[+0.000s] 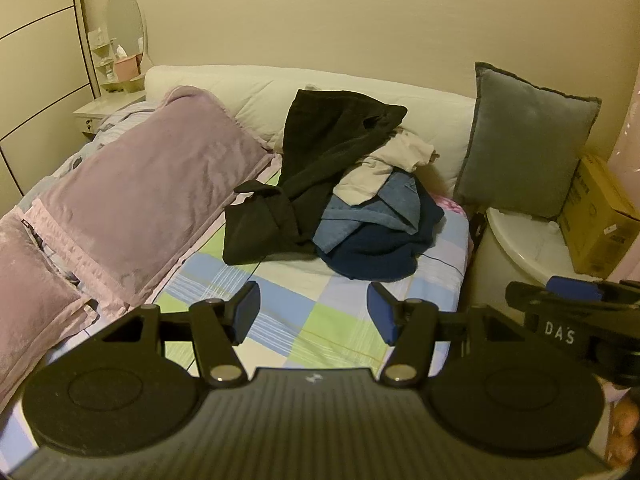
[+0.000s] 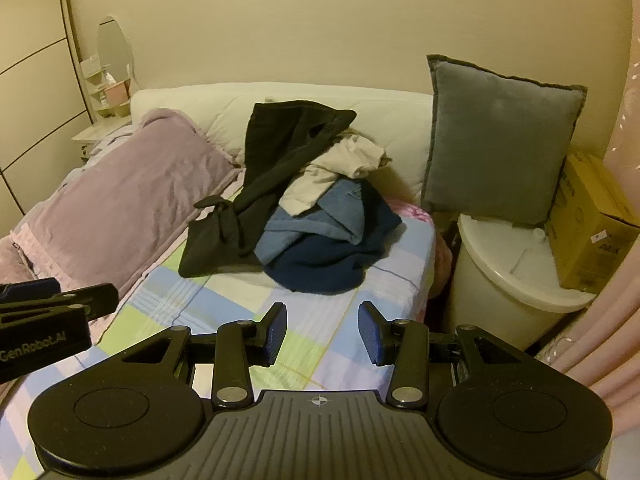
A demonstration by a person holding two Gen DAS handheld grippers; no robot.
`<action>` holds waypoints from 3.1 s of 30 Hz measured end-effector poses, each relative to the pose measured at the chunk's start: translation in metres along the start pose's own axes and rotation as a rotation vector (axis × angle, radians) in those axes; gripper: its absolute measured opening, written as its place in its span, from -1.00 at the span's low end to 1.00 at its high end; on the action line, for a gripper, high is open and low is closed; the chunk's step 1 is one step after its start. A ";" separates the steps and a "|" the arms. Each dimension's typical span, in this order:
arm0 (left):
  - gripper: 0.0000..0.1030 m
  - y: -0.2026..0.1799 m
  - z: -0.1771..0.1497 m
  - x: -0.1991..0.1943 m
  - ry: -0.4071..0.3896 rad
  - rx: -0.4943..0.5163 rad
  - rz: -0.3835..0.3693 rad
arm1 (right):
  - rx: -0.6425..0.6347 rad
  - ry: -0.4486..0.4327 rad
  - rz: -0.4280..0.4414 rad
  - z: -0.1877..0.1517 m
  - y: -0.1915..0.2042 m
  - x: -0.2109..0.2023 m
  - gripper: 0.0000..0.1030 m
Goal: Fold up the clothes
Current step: 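Move both grippers toward the clothes pile on the bed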
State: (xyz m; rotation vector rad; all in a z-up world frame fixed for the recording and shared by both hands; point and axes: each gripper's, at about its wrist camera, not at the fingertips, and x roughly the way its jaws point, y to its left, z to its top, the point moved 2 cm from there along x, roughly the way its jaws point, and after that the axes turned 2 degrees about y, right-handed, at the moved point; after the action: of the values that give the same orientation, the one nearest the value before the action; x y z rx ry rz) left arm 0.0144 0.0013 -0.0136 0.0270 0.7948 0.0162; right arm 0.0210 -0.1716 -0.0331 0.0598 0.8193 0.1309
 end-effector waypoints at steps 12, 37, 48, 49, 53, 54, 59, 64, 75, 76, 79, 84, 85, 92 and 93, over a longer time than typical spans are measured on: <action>0.07 0.015 0.000 0.002 -0.005 -0.004 0.002 | -0.022 -0.018 0.017 0.005 -0.014 0.005 -0.16; 0.07 0.002 0.009 0.007 -0.003 -0.026 -0.002 | -0.022 -0.020 0.001 0.015 -0.017 0.005 -0.16; 0.07 0.004 0.008 0.009 0.001 -0.039 -0.002 | -0.015 -0.029 -0.005 0.017 -0.017 0.004 -0.16; 0.07 0.004 0.008 0.009 0.002 -0.039 -0.002 | -0.015 -0.029 -0.006 0.018 -0.016 0.003 -0.16; 0.07 0.006 0.008 0.010 0.006 -0.044 -0.004 | -0.014 -0.029 -0.008 0.018 -0.016 0.004 -0.16; 0.08 0.007 0.008 0.011 0.007 -0.046 -0.004 | -0.014 -0.028 -0.008 0.018 -0.016 0.004 -0.15; 0.07 0.011 0.008 0.012 0.014 -0.058 -0.006 | -0.021 -0.026 -0.007 0.023 -0.016 0.004 -0.16; 0.07 0.014 0.009 0.014 0.018 -0.067 -0.004 | -0.025 -0.021 -0.007 0.024 -0.013 0.007 -0.16; 0.07 0.022 0.013 0.023 0.023 -0.085 0.002 | -0.031 -0.020 -0.010 0.031 -0.005 0.013 -0.16; 0.07 0.023 0.014 0.024 0.023 -0.088 0.002 | -0.031 -0.020 -0.011 0.032 -0.004 0.014 -0.15; 0.07 0.027 0.015 0.027 0.022 -0.098 0.002 | -0.036 -0.024 -0.015 0.034 -0.002 0.014 -0.16; 0.07 0.031 0.019 0.032 0.019 -0.110 -0.008 | -0.044 -0.031 -0.020 0.038 0.000 0.016 -0.16; 0.07 0.032 0.019 0.033 0.021 -0.113 -0.011 | -0.045 -0.029 -0.022 0.039 0.000 0.016 -0.16; 0.07 0.034 0.021 0.044 0.042 -0.122 -0.013 | -0.050 -0.007 -0.022 0.043 -0.004 0.026 -0.16; 0.07 0.034 0.021 0.046 0.044 -0.124 -0.012 | -0.052 -0.005 -0.022 0.044 -0.005 0.028 -0.16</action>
State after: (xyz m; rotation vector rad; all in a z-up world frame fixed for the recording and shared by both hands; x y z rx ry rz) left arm 0.0610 0.0361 -0.0308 -0.0957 0.8365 0.0545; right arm 0.0725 -0.1723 -0.0240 0.0023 0.8108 0.1311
